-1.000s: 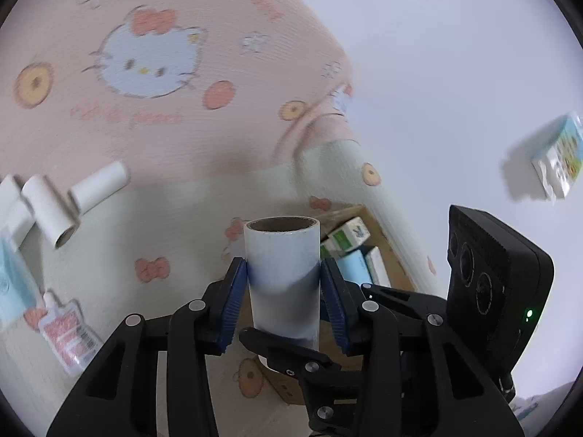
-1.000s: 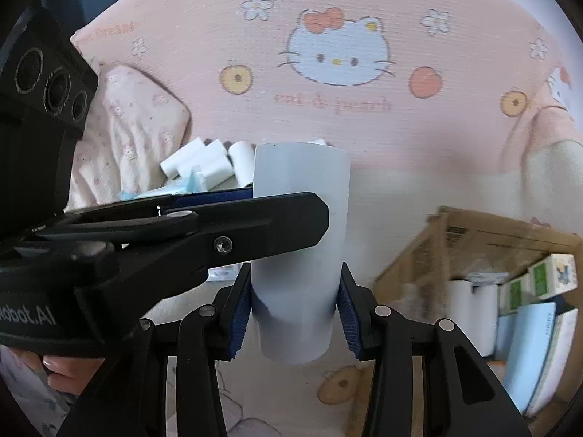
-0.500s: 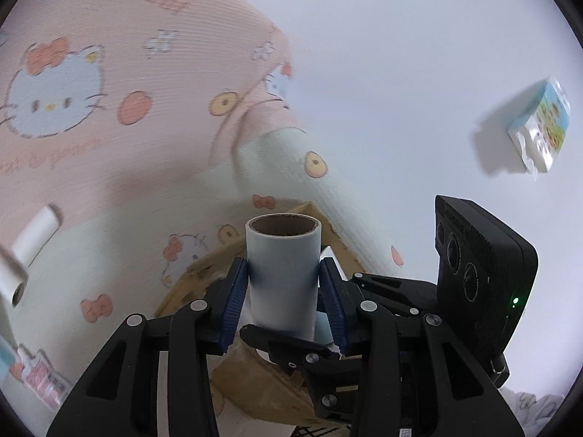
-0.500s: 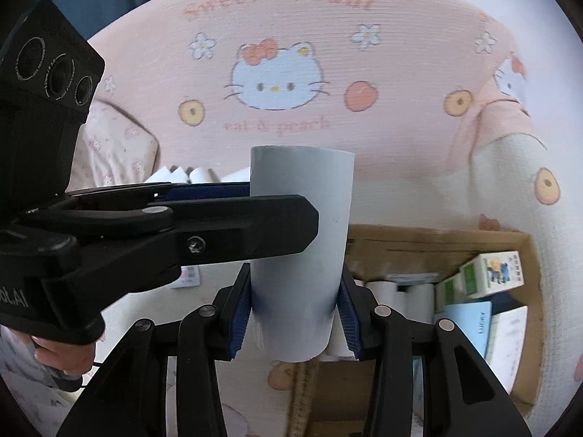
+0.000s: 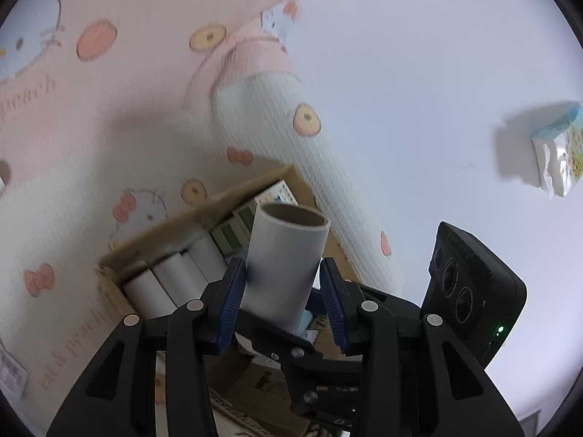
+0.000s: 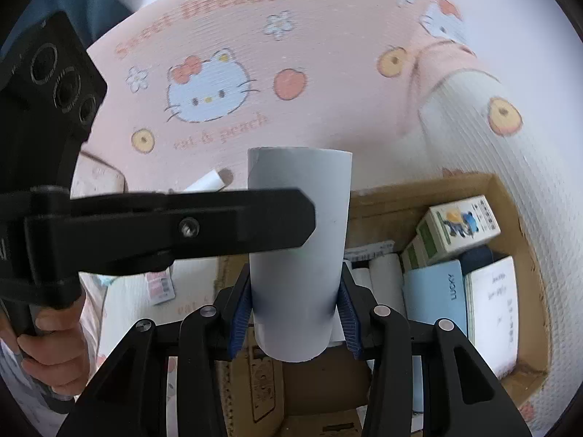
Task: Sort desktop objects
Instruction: 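Carry the held tube over the cardboard box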
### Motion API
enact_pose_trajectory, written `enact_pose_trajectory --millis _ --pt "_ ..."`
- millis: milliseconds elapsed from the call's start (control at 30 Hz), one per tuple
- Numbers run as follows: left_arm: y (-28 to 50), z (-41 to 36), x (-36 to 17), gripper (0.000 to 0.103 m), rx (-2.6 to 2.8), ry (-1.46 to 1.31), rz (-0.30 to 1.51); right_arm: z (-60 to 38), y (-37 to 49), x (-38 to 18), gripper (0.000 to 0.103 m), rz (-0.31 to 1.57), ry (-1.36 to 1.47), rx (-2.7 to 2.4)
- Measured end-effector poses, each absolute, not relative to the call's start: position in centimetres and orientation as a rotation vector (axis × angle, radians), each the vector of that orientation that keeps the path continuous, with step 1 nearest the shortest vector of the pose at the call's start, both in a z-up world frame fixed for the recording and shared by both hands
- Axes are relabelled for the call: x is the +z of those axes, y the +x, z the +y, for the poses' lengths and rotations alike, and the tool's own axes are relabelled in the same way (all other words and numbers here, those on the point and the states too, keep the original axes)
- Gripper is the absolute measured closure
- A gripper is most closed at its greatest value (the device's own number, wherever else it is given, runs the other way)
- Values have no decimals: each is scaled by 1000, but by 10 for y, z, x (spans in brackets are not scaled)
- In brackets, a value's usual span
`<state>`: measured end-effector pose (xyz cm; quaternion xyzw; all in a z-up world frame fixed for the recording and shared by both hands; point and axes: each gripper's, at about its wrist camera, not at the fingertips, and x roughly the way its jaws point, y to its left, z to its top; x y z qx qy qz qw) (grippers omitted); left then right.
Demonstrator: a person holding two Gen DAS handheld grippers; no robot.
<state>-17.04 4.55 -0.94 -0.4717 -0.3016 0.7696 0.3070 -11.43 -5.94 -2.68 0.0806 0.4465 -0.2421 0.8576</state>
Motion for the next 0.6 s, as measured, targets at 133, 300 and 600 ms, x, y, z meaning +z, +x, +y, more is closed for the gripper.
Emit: enact_pose_trajectory --millis 133,300,600 --pt "-174 55 -20 54 2003 -1314 -803 -70 -117 -31 62 956 196 -489" --pt "-180 65 -28 54 2009 -1367 -814 -78 -118 -39 63 995 192 -461" --pt "-195 90 -43 54 2006 -1467 -771 -105 -126 -51 63 1050 193 -343"
